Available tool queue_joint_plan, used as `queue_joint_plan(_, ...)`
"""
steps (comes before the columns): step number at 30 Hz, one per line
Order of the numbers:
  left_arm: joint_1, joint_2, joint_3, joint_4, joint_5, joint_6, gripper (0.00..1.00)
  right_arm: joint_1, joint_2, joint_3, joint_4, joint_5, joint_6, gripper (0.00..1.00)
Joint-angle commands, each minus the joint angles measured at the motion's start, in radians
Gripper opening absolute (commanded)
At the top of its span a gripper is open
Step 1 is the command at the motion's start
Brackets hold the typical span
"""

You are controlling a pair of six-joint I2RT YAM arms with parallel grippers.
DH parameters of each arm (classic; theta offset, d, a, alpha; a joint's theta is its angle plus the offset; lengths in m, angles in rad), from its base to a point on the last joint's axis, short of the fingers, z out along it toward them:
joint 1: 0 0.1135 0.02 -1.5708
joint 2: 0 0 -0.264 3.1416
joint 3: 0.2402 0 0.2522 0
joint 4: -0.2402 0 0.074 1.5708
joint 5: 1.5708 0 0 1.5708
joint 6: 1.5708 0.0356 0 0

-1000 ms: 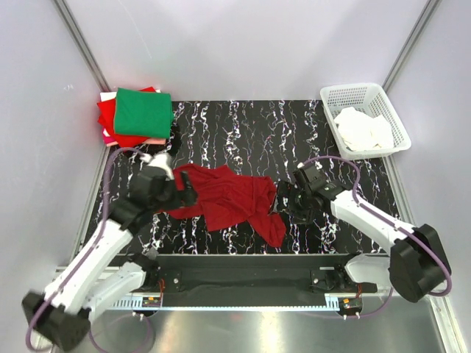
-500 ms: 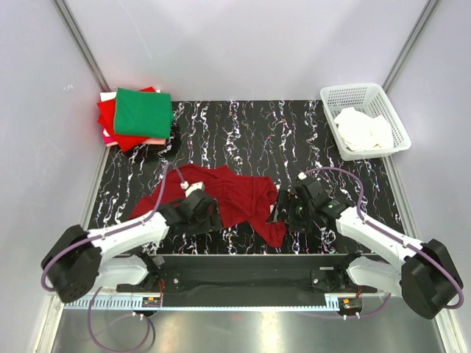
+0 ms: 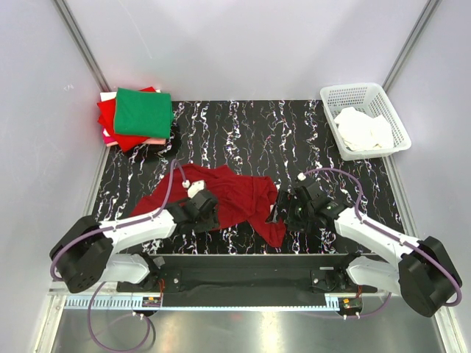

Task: Fold and stack the t-shirts
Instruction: Flatten the tshirt out

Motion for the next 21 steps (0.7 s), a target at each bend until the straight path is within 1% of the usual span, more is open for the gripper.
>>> queue_joint_plan(1, -0.003, 0.021, 0.034, 0.024, -0.048, -0.006, 0.42, 0.015, 0.008, -0.004, 0.04, 0.015, 0.007, 0.99)
queue_joint_plan(3, -0.003, 0.02, 0.035, 0.024, -0.053, -0.008, 0.31, 0.013, 0.006, -0.006, 0.042, 0.015, 0.008, 0.99)
queue_joint_plan(4, -0.003, 0.014, 0.037, 0.024, -0.053, -0.003, 0.23, 0.013, 0.005, -0.007, 0.043, 0.016, 0.008, 0.98)
queue_joint_plan(5, -0.005, -0.004, 0.038, 0.03, -0.053, 0.005, 0.08, 0.013, 0.0, -0.009, 0.042, 0.018, 0.01, 0.98)
queue_joint_plan(6, -0.003, -0.02, 0.04, 0.035, -0.057, 0.009, 0.01, 0.015, -0.003, -0.012, 0.043, 0.021, 0.011, 0.98)
queue_joint_plan(8, -0.003, -0.075, 0.063, 0.013, -0.07, 0.015, 0.0, 0.013, -0.012, -0.015, 0.039, 0.024, 0.014, 0.98)
queue_joint_plan(9, -0.003, -0.095, 0.077, -0.022, -0.08, 0.021, 0.0, 0.015, -0.014, -0.015, 0.039, 0.025, 0.014, 0.96)
queue_joint_plan(11, -0.003, -0.164, 0.161, -0.098, -0.118, 0.032, 0.0, 0.013, -0.008, -0.013, 0.027, 0.028, 0.014, 0.94)
queue_joint_plan(12, -0.003, -0.193, 0.198, -0.185, -0.132, 0.035, 0.0, 0.013, -0.003, -0.013, 0.028, 0.028, 0.014, 0.92)
queue_joint_plan(13, -0.003, -0.259, 0.233, -0.229, -0.149, 0.041, 0.0, 0.015, 0.006, -0.013, 0.028, 0.028, 0.013, 0.91)
queue_joint_plan(14, -0.003, -0.294, 0.306, -0.275, -0.198, 0.041, 0.0, 0.015, 0.011, -0.013, 0.031, 0.031, 0.014, 0.89)
queue_joint_plan(15, -0.003, -0.331, 0.339, -0.359, -0.221, 0.043, 0.0, 0.015, 0.015, -0.012, 0.033, 0.033, 0.014, 0.88)
queue_joint_plan(16, -0.005, -0.403, 0.366, -0.396, -0.244, 0.043, 0.0, 0.019, 0.024, -0.012, 0.033, 0.033, 0.014, 0.86)
queue_joint_plan(17, -0.005, -0.437, 0.423, -0.433, -0.289, 0.043, 0.0, 0.02, 0.028, -0.009, 0.036, 0.038, 0.014, 0.85)
queue_joint_plan(18, -0.005, -0.469, 0.443, -0.501, -0.31, 0.037, 0.0, 0.023, 0.034, -0.009, 0.036, 0.036, 0.014, 0.84)
queue_joint_plan(19, -0.003, -0.523, 0.46, -0.531, -0.33, 0.032, 0.0, 0.026, 0.041, -0.006, 0.039, 0.038, 0.014, 0.81)
queue_joint_plan(21, -0.003, -0.564, 0.474, -0.601, -0.367, 0.022, 0.01, 0.03, 0.049, -0.003, 0.04, 0.042, 0.016, 0.79)
